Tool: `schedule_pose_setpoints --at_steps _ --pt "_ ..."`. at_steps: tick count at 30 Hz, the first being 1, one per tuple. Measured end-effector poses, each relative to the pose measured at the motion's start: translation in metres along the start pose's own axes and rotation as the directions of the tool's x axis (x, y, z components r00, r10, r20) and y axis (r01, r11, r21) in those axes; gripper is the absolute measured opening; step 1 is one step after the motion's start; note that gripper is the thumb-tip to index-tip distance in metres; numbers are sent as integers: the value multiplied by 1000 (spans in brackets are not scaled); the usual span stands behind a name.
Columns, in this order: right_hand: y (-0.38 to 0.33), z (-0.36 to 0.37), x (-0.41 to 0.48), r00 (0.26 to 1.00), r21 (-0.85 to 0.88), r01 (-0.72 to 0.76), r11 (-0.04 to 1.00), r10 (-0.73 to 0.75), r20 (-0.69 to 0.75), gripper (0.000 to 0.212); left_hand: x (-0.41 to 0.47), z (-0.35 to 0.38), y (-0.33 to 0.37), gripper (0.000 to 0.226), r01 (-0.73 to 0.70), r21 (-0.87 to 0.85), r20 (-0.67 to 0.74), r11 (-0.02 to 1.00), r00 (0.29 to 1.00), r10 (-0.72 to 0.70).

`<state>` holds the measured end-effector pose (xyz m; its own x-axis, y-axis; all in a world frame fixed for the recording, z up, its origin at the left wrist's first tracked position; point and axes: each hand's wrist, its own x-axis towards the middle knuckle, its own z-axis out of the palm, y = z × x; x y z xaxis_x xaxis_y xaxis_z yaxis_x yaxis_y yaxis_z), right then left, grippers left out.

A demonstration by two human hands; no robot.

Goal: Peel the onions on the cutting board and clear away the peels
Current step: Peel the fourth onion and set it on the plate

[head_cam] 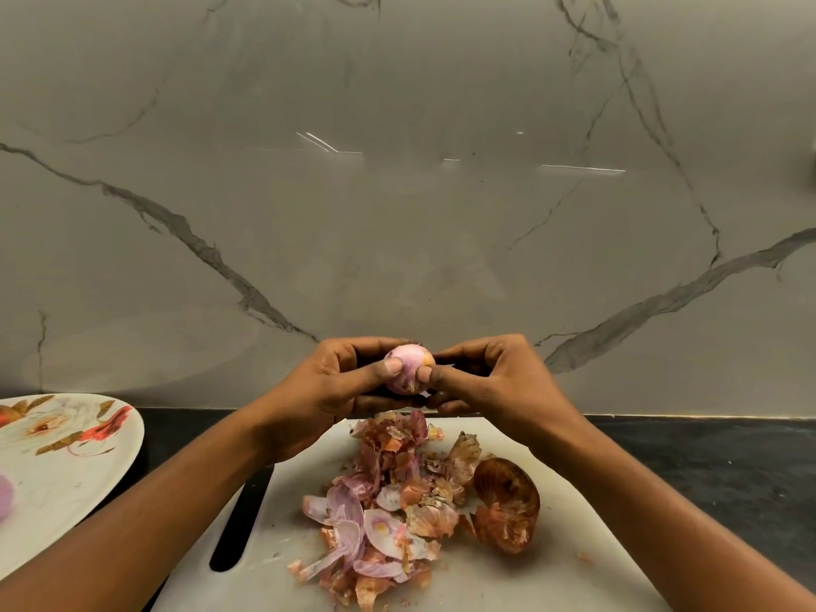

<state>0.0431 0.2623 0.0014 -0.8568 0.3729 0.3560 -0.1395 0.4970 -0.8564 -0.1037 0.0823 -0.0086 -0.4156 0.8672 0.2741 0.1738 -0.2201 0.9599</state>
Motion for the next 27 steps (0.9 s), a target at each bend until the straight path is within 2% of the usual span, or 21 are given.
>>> schedule_pose_setpoints --at_steps 7,13,18,22,27 --pt "0 1 -2 995 -75 96 993 -98 -32 27 -4 7 10 38 -10 71 -5 997 1000 10" --pt "-2 -1 -4 988 -56 131 990 -135 -75 8 -9 10 20 37 3 57 27 998 1000 -5" --pt "-7 2 -3 997 20 81 996 -81 2 10 -13 8 13 40 -6 56 -51 998 999 9" --pt "-4 4 -6 997 -43 46 998 -44 60 21 -16 14 0 35 -50 177 -70 983 996 63" --pt "-7 3 -7 995 -53 91 994 -88 57 19 -15 12 -3 39 -77 152 -100 985 991 92"
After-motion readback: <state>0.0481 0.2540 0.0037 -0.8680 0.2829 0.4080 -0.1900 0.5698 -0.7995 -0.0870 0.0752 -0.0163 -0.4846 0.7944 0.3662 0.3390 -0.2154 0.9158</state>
